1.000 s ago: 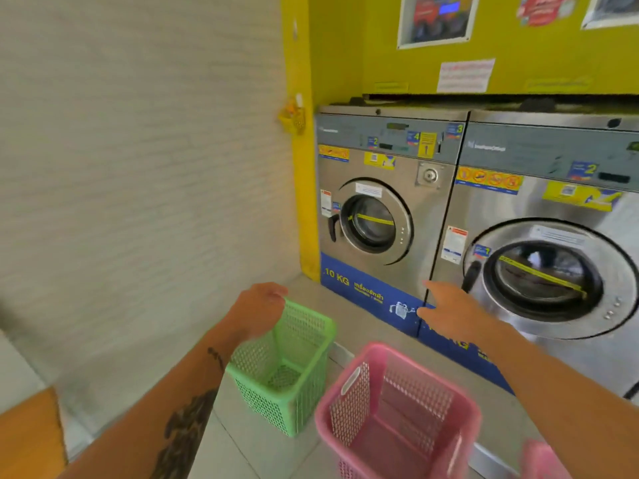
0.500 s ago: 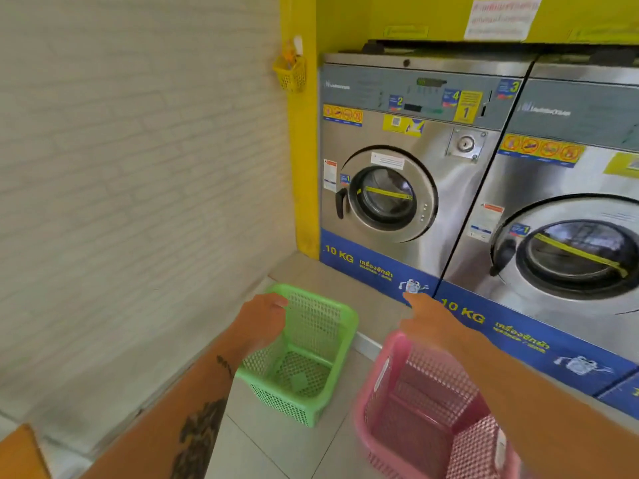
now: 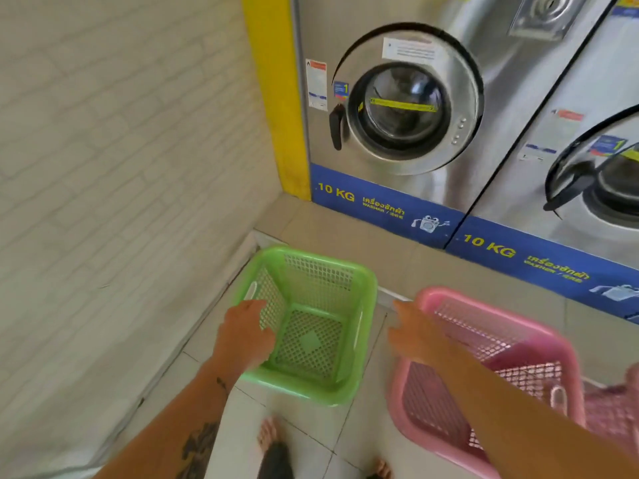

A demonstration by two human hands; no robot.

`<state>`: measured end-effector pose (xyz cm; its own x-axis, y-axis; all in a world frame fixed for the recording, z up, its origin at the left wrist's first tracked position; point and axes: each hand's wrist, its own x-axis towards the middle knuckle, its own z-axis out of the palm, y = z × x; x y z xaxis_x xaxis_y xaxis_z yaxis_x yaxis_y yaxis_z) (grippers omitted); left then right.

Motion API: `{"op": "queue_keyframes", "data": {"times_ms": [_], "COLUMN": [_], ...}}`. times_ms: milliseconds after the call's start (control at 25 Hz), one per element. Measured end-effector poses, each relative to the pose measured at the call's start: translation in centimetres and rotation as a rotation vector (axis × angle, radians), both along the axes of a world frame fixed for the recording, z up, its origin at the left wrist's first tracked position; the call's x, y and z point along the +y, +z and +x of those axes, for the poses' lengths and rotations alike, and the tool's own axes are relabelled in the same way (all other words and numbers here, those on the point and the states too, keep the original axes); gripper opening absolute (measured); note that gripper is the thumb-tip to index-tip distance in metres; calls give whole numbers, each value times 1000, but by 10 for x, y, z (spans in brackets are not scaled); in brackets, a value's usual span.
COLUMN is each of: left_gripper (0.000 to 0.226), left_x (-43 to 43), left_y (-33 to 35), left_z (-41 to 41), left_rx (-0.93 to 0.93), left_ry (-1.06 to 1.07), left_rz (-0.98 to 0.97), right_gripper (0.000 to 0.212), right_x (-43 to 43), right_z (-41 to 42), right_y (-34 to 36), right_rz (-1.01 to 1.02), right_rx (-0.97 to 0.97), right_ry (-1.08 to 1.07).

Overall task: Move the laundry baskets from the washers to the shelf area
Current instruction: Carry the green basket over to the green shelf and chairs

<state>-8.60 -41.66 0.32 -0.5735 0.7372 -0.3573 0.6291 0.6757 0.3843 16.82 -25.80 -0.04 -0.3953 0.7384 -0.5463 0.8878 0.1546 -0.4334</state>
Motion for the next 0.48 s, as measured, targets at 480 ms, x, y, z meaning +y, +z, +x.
{"op": "queue_keyframes", "data": {"times_ms": [480], "left_gripper": [94], "left_x": [60], "left_y": [-232], "left_z": [-173], "left_rx": [368], "left_ry": [-475], "left_rz": [-132], "right_gripper": [86], "right_x": [11], "right_z": [-103], "right_y": [-247], "right_rz": [177], "right_rx": [-117], "right_ry": [-192]}}
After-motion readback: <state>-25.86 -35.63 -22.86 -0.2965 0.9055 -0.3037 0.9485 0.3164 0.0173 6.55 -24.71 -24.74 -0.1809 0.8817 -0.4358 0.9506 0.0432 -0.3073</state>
